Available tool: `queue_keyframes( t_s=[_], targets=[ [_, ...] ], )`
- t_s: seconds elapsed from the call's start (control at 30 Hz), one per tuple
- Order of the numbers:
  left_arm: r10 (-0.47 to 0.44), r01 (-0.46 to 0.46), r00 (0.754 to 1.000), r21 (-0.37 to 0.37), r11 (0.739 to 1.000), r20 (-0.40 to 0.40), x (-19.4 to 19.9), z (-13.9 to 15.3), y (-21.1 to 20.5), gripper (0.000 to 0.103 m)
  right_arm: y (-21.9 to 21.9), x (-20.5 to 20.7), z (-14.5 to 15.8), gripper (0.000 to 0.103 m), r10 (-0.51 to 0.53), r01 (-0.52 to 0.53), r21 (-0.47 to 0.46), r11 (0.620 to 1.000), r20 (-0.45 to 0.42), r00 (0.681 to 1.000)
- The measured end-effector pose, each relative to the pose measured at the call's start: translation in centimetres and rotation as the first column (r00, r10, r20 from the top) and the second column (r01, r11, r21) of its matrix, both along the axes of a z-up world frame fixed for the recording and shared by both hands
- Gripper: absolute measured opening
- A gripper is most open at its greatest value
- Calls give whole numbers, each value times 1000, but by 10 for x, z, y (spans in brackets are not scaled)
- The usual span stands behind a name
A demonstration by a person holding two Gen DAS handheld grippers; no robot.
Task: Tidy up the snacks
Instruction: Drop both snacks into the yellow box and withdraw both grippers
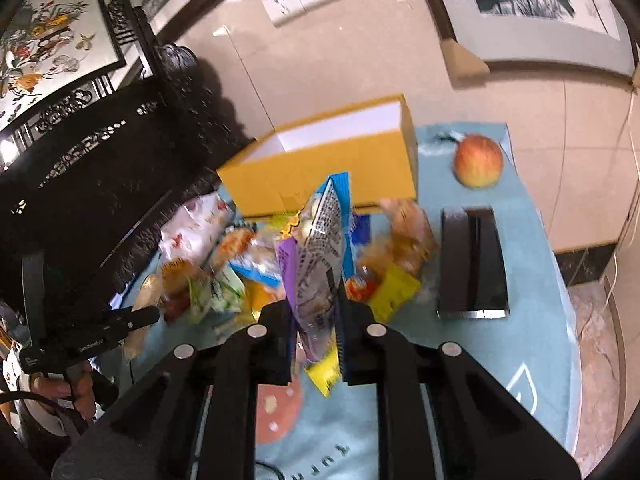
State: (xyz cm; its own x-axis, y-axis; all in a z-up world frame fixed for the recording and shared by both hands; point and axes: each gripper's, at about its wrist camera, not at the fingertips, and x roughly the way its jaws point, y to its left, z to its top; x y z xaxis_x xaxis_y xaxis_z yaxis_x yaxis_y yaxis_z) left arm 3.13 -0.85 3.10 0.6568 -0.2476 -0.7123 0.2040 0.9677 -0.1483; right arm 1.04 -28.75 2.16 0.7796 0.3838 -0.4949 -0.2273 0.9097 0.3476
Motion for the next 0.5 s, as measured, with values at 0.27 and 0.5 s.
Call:
queue_keyframes(
  t_s=[0.27,0.5],
  targets=[
    [-46,33,990,96,995,135,60,57,-48,29,13,54,55,16,8,-7,-13,1000,97,995],
    [-19,5,988,90,996,156,139,74,-68,29,21,117,69,16,-26,32,-47,998,120,992]
  ],
)
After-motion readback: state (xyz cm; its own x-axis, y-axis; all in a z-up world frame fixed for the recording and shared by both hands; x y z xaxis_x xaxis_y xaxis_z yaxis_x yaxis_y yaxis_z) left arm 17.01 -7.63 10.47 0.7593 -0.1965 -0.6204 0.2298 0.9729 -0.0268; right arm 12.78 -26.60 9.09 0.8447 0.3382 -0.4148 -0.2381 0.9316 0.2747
